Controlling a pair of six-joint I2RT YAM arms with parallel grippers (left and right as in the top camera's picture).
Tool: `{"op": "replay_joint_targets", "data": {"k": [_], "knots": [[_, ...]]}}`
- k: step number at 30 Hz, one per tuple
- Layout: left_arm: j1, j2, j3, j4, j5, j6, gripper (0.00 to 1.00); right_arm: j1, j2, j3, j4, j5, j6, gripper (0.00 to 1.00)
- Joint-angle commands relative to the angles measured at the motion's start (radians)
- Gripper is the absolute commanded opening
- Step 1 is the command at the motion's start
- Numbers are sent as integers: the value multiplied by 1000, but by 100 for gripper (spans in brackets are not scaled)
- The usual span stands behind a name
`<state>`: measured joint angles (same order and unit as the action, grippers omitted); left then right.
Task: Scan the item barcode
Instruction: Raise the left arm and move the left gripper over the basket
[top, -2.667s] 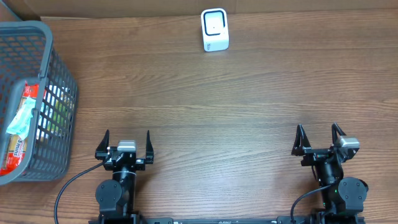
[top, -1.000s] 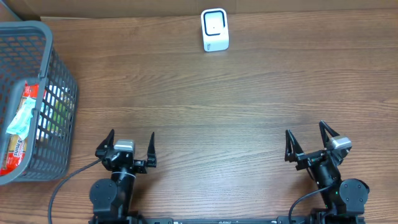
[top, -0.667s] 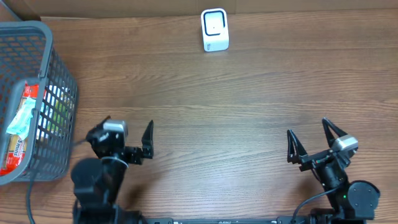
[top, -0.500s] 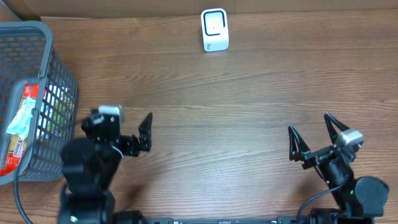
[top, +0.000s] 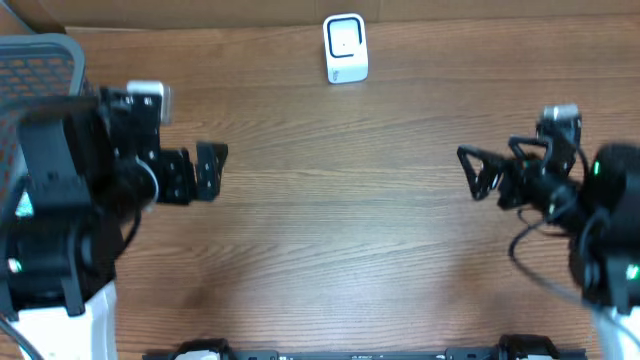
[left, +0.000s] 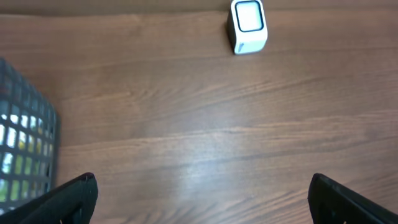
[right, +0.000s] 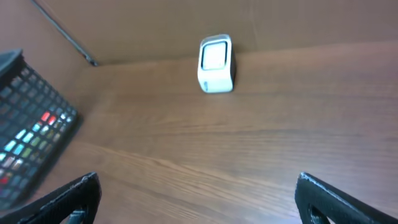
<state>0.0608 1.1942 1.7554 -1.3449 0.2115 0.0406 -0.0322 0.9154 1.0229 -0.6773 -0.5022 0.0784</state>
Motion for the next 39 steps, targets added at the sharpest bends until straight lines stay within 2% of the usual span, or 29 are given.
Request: {"op": "replay_joint_targets", "data": {"k": [1,4,8,11,12,13,15,19,22,24,26,30,39], "knots": [[6,70,104,-27,-19,51,100,-2,132,196,-105,-24,-4,100],[6,90,104,14,-78,51,99,-2,207,250,-127,-24,5,100],[6,114,105,30,-31,35,99,-2,269,250,-125,-55,57,100],[15,115,109,40,-128,12,100,-2,299,250,-134,-69,56,100],[27,115,113,42,-183,-28,100,-2,304,250,-137,-69,55,100],[74,115,117,48,-284,-136,100,-2,315,250,-140,-69,56,100],[157,117,121,52,-317,-211,100,-2,322,250,-140,-69,56,100],[401,137,120,69,-261,-311,100,-2,327,250,-140,-68,54,100],[578,167,120,82,-138,-345,97,-2,327,250,-141,-68,51,100],[668,193,120,89,-59,-349,95,-2,327,250,-140,-68,51,100],[727,225,120,91,-44,-377,92,-2,327,250,-141,-68,51,100],[774,311,118,100,-56,-400,88,-2,327,250,-146,-68,51,100],[778,526,118,98,-170,-415,85,-2,350,250,-158,-64,51,100]]}}
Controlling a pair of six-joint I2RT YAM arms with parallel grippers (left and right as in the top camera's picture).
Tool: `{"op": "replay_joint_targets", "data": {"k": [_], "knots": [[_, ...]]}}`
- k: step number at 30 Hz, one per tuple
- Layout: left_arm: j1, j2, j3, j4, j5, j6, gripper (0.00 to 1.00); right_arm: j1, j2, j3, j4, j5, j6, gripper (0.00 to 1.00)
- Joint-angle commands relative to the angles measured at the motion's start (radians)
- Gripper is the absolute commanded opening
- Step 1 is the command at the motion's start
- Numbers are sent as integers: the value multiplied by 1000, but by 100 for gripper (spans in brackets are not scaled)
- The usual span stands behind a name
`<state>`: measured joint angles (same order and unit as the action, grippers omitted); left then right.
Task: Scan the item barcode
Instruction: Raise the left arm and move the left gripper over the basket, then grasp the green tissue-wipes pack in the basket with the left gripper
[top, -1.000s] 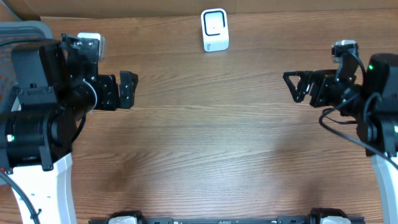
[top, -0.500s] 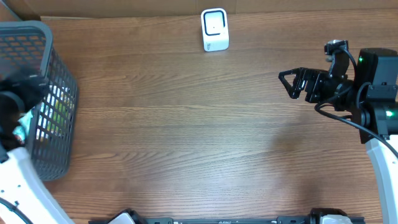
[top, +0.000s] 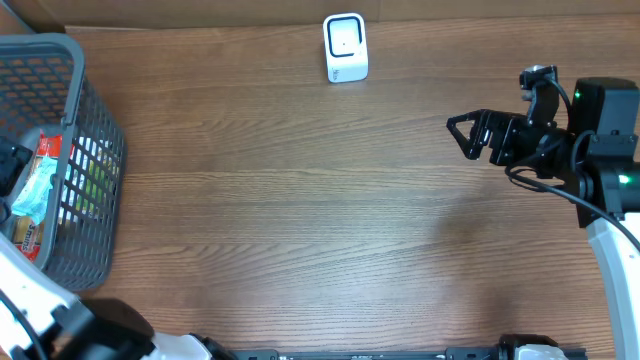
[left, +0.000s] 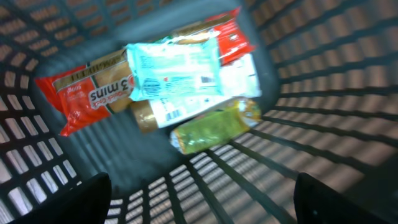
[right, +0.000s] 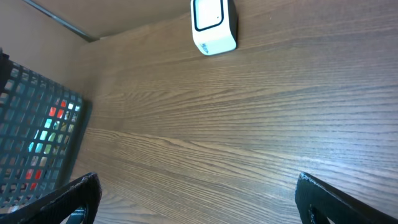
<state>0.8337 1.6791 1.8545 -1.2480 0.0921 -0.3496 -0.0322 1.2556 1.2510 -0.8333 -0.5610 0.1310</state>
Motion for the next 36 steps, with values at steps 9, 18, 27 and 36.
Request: {"op": "replay_joint_targets", "data": {"k": [9,18,27,36], "knots": [[0,219,18,132,-56,164,83,-2,42,22,-7,2,-2,100],[-5,381,18,181,-14,397,78,-2,54,22,-10,2,-2,100],[-6,494,18,202,-14,487,81,-2,62,22,-10,10,-2,100],[-10,509,18,224,-13,529,79,-2,63,22,-9,36,-1,100]]}}
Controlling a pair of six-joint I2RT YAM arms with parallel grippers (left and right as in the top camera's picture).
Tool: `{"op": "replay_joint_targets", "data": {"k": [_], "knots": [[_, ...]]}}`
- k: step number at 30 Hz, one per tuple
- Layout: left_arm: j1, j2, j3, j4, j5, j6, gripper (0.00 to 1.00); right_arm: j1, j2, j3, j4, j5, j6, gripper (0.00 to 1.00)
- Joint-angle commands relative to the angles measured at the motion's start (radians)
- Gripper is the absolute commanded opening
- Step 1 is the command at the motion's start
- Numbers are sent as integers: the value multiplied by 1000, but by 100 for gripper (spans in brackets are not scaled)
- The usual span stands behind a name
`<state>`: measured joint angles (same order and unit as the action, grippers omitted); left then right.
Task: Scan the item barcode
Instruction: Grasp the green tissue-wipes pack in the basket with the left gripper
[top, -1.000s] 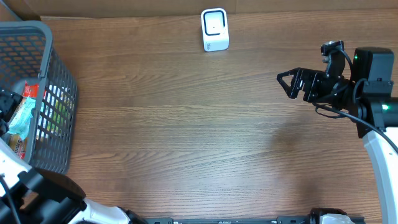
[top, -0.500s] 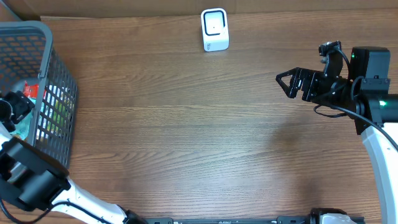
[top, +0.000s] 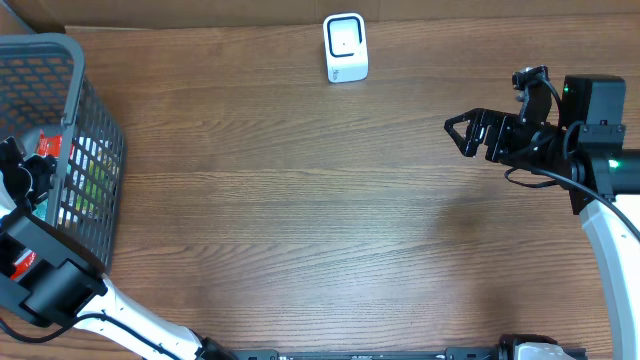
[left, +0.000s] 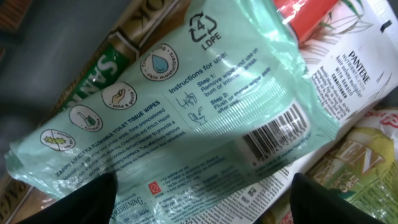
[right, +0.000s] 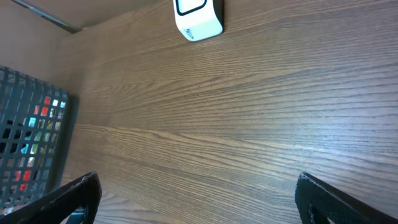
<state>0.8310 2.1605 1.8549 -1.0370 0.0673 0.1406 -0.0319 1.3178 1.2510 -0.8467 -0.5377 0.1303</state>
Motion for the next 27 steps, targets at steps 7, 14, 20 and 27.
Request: {"op": "replay_joint_targets", "data": {"k": [7,14,20,27], "knots": [[-7,27,6,37,10,40,77,-2,1,22,4,13,0,100],[-7,27,-7,71,7,92,77,-2,2,22,4,13,0,100],[-7,27,-10,128,7,107,82,-2,2,21,3,21,0,100],[-15,27,-44,165,11,192,82,-2,2,21,3,21,0,100]]}}
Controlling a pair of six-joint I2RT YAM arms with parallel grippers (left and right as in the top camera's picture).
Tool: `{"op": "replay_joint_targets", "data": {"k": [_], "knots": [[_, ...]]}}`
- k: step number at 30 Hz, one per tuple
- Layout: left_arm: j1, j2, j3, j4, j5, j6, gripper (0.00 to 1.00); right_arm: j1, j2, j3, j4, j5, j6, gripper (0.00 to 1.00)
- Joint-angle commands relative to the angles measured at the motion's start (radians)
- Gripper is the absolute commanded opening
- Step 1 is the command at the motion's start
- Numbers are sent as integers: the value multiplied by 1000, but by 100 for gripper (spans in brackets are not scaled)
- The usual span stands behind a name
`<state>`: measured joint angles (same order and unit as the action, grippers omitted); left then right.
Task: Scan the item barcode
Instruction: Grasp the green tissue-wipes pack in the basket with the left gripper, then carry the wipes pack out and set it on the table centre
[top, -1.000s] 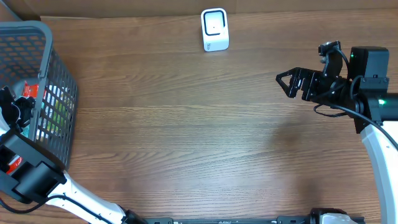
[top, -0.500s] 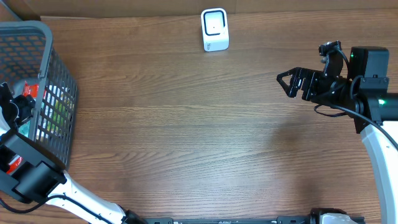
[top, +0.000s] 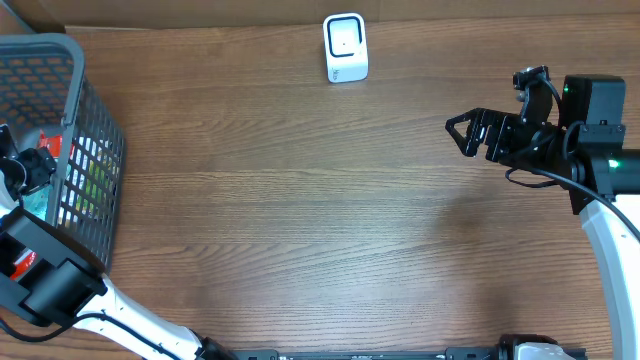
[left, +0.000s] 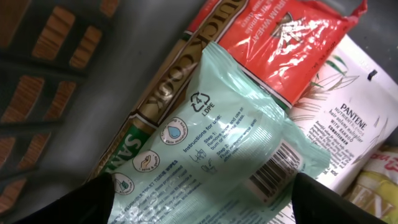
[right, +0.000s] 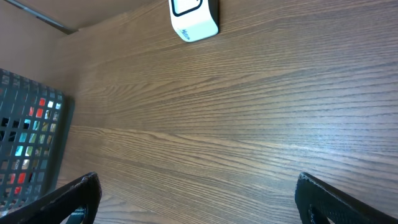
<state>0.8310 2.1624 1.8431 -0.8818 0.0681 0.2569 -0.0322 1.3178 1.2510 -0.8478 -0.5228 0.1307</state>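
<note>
A mint-green pack of flushable wipes (left: 217, 149) lies on top of the other goods inside the grey wire basket (top: 95, 110), its barcode (left: 273, 171) facing up. My left gripper (left: 208, 199) hangs open just above the pack, one finger at each side of it; in the overhead view the left gripper (top: 20, 168) is inside the basket. The white scanner (top: 345, 47) stands at the table's far edge, and the scanner (right: 194, 18) also shows in the right wrist view. My right gripper (top: 465, 135) hovers open and empty over the right of the table.
Under the wipes lie a red packet (left: 292, 43), a white Pantene sachet (left: 348, 137) and a green-and-tan box (left: 161, 106). The basket's wall (left: 43, 68) rises at the left. A cardboard wall runs behind the scanner.
The left wrist camera now sits farther from the wipes pack, so more of the basket and its goods shows. The left fingers stay wide apart. The right arm has not moved.
Both grippers first hung open over the table, the left one beside the basket. Then the left gripper was above the basket's goods, then close over the wipes pack, and now a little farther from it. The right gripper shifted slightly rightward and has since held still.
</note>
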Motion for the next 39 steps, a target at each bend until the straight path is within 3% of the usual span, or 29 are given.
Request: {"op": "replay_joint_targets", "data": {"k": [1,7,11,18,28,39], "knots": [[-17,26,-40,17,11,85,83,-2,2,21,3,6,-1,100],[-34,26,-88,57,11,145,86,-2,2,21,4,6,-1,100],[-47,26,-119,75,10,163,77,-2,2,21,4,6,0,100],[-54,25,-119,58,-1,162,4,-2,2,21,4,6,0,100],[-54,-37,-38,9,0,-10,4,-2,2,21,5,6,-1,100],[-54,-352,104,-26,41,-291,4,-2,2,21,5,6,-1,100]]}}
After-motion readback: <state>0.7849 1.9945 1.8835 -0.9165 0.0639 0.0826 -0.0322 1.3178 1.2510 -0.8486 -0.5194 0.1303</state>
